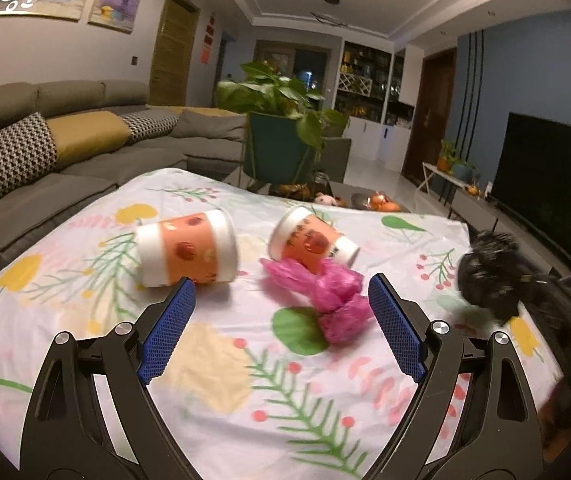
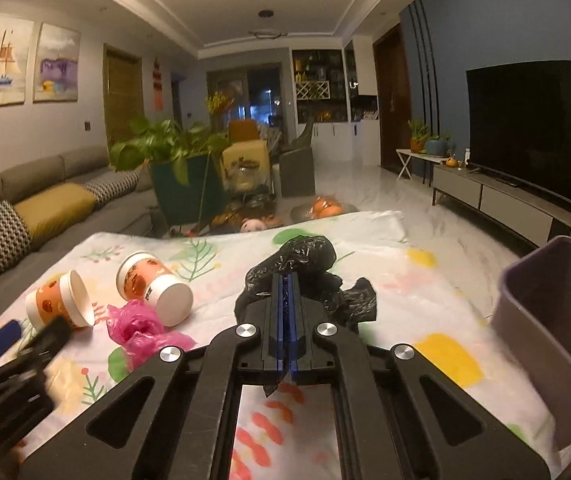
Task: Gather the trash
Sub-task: 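Grasp the black plastic bag with the right tool while the left tool grasps the pink bag, then carry the pink bag and black bag with both tools over the gray bin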
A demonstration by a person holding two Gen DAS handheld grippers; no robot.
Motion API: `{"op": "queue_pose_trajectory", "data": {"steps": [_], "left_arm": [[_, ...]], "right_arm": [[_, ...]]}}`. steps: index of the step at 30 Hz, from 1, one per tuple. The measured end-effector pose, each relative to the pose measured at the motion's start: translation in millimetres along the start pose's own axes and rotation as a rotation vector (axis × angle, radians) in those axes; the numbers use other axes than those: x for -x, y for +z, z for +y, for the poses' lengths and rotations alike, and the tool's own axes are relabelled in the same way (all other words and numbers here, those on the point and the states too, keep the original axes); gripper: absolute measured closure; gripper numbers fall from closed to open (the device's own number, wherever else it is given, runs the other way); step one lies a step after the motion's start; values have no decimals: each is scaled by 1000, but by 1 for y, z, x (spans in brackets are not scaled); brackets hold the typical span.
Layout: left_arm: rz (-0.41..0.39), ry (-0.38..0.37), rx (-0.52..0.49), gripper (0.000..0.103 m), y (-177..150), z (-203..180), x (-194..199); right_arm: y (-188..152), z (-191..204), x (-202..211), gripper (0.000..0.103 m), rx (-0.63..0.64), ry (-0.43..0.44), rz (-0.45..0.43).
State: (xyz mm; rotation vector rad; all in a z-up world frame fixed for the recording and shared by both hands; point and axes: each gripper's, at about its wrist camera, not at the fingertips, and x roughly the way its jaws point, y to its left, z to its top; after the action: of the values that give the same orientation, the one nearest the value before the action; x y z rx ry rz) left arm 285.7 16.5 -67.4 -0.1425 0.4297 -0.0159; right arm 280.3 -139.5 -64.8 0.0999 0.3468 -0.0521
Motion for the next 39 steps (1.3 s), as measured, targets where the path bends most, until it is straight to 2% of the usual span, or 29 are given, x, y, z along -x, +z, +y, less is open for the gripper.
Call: {"op": "queue_pose_trajectory", "data": {"steps": [5, 8, 12, 16, 21, 27, 39], "left_arm": [[52, 0, -15, 19, 1, -16, -25], [99, 3, -19, 26, 2, -21, -43], [160, -3, -28, 41, 2, -28, -61], [207, -24, -61, 71, -4, -34, -71], [194, -25, -92, 84, -7, -42, -65], [172, -47, -91, 86, -8, -46, -43], [51, -139, -128, 86, -3, -78, 43]], "right_arm": [[2, -22, 10, 100, -17, -5, -10], [2, -29, 16, 100, -25, -4, -13], [2, -35, 18, 100, -24, -11, -18], [2, -44, 22, 100, -24, -15, -15], [2, -50, 27, 100, -26, -17, -12], [4, -54, 40, 100, -19, -27, -22], [8, -74, 84, 100, -6, -41, -61]]}}
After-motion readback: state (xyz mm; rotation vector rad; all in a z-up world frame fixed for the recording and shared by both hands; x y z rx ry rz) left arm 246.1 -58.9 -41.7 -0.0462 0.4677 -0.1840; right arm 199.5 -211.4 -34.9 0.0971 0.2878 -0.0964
